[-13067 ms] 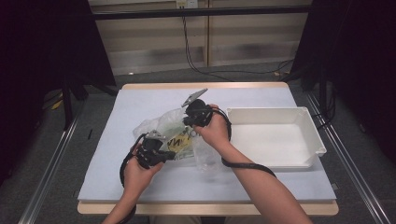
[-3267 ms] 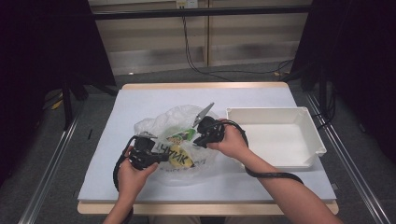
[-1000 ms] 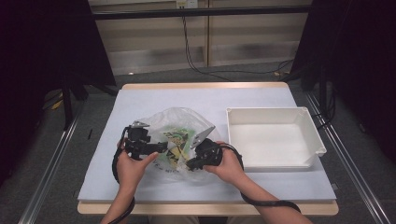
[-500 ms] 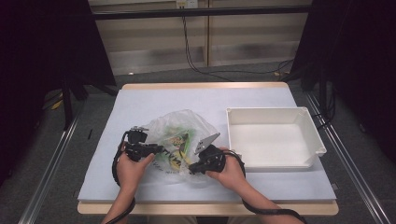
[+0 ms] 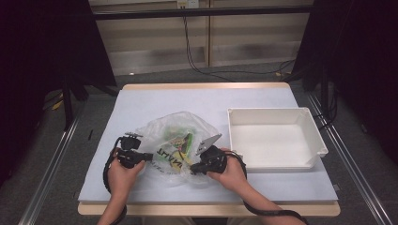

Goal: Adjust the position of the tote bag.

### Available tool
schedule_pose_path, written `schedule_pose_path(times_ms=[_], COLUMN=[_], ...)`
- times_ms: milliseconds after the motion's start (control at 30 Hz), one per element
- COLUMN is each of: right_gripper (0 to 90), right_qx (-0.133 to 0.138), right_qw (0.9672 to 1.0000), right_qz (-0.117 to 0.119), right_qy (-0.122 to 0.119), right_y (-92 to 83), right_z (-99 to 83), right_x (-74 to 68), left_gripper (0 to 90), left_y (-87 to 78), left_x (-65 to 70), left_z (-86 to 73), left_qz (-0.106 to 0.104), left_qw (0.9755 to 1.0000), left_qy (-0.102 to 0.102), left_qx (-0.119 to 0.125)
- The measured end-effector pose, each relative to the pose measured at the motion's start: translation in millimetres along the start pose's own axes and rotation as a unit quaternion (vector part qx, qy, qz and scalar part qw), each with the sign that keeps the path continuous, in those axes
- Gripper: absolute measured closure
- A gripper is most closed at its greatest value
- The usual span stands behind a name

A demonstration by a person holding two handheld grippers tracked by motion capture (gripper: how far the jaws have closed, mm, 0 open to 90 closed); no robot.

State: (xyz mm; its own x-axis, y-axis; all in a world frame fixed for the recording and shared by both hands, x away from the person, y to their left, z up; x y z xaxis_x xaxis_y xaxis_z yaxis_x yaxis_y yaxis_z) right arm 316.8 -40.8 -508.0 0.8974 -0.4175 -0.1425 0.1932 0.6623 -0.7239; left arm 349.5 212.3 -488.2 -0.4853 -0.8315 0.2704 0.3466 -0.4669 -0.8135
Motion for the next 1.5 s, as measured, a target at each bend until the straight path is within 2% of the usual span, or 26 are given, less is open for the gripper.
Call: schedule_pose_path(times_ms=[100,200,267,300,367,467,533,567,600,667,800,833,867,900,933,1000,1033,1067,1100,1200,1233,1300,1367,1400,1433,1500], right_gripper=[87.1,87.1,87.1,87.1,87.1,87.1,87.1,87.1,87.1,87.1,87.2,87.2,87.3,87.3,87.3,87.6,87.6,87.7,87.7,88.0,88.3,88.4,88.3,88.3,88.3,88.3], right_qx=[0.002,0.005,0.005,0.006,0.005,0.008,0.008,0.010,0.010,0.013,0.017,0.018,0.021,0.023,0.023,0.024,0.025,0.024,0.025,0.028,0.029,0.029,0.026,0.025,0.022,0.024], right_qw=[1.0000,1.0000,1.0000,1.0000,1.0000,1.0000,1.0000,0.9999,0.9999,0.9999,0.9998,0.9998,0.9998,0.9997,0.9997,0.9997,0.9997,0.9997,0.9997,0.9995,0.9995,0.9995,0.9996,0.9996,0.9997,0.9997], right_qz=[-0.002,-0.002,-0.001,-0.001,-0.004,-0.002,-0.004,-0.003,-0.003,-0.003,0.000,-0.002,-0.001,-0.001,-0.001,0.000,0.001,0.002,0.004,0.005,0.004,0.007,0.007,0.003,0.006,0.006], right_qy=[0.002,0.001,0.005,0.005,0.002,0.003,0.001,0.002,0.003,0.009,0.005,0.007,0.007,0.008,0.008,0.005,0.001,0.002,-0.005,-0.010,-0.012,-0.007,-0.008,-0.008,-0.006,-0.004], right_y=[-0.1,-0.3,-0.3,-0.2,-0.4,0.2,0.3,0.2,0.1,-0.3,-2.1,-3.0,-3.6,-4.1,-4.1,-5.1,-4.8,-4.9,-4.8,-6.6,-7.4,-8.6,-8.3,-7.7,-7.5,-6.7], right_z=[-0.4,-0.5,-1.0,-1.1,-1.1,-0.8,-0.4,-0.1,0.0,0.5,1.1,1.4,1.6,1.9,1.9,1.8,1.8,1.7,1.9,2.2,2.3,1.0,-1.4,-2.5,-4.0,-4.9], right_x=[0.2,0.6,0.2,0.1,0.1,-0.1,0.0,-0.1,0.0,-0.6,-1.7,-2.4,-2.6,-3.5,-3.5,-5.4,-6.1,-7.7,-8.9,-10.8,-11.2,-11.8,-11.5,-11.2,-11.3,-10.6], left_gripper=[90.0,90.0,90.0,90.0,90.0,90.0,90.0,90.0,89.5,85.2,81.5,76.9,75.0,80.1,80.0,74.0,64.9,61.0,64.8,62.8,61.6,66.1,75.6,76.3,80.4,86.2], left_y=[-8.2,-15.4,-17.7,-18.5,-18.5,-18.2,-18.9,-18.3,-17.4,-12.4,1.8,5.2,9.4,13.9,13.9,23.8,27.6,32.0,34.5,43.3,43.3,46.4,43.4,40.7,37.8,33.3], left_x=[-8.9,-15.0,-14.0,-12.1,-6.6,6.4,17.6,23.2,27.6,37.0,52.1,54.1,58.4,62.4,62.4,68.1,69.5,70.2,69.9,66.5,66.5,58.6,53.1,49.8,46.6,40.6], left_z=[-8.0,-13.8,-14.3,-13.6,-9.9,-2.9,3.1,6.6,9.6,16.1,28.7,31.0,32.8,34.6,34.6,41.3,44.9,48.5,50.5,55.3,55.3,55.4,52.9,50.8,48.4,44.4], left_qz=[0.014,0.015,0.004,-0.004,-0.012,-0.037,-0.057,-0.053,-0.055,-0.076,-0.087,-0.078,-0.090,-0.102,-0.102,-0.077,-0.061,-0.073,-0.074,-0.048,-0.048,-0.027,-0.020,-0.004,0.000,-0.002], left_qw=[0.9999,0.9998,0.9997,0.9998,0.9997,0.9984,0.9965,0.9955,0.9950,0.9929,0.9917,0.9916,0.9910,0.9903,0.9903,0.9894,0.9896,0.9900,0.9903,0.9918,0.9918,0.9933,0.9942,0.9948,0.9955,0.9967], left_qy=[-0.006,-0.014,-0.018,-0.013,-0.001,0.002,0.028,0.041,0.052,0.057,0.069,0.076,0.078,0.078,0.078,0.110,0.107,0.094,0.090,0.101,0.101,0.102,0.098,0.094,0.092,0.079], left_qx=[0.000,0.001,0.014,0.015,0.023,0.043,0.054,0.067,0.065,0.072,0.064,0.069,0.060,0.053,0.053,0.055,0.073,0.075,0.076,0.062,0.062,0.047,0.040,0.039,0.026,0.019])
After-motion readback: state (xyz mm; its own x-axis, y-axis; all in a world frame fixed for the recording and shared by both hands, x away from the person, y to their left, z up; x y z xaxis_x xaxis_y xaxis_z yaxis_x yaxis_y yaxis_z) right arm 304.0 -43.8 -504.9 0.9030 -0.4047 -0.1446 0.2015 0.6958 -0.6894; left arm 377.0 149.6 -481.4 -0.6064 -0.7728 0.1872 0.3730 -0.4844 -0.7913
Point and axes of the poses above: each handheld gripper's, and its own axes: y roughly forward along the jaws, z roughly out of its top, x roughly to its right, the point moved 4 cm from there along y, roughly forward along the jaws, and after that the axes turned 2 degrees about -z, right-handed, at the moved point
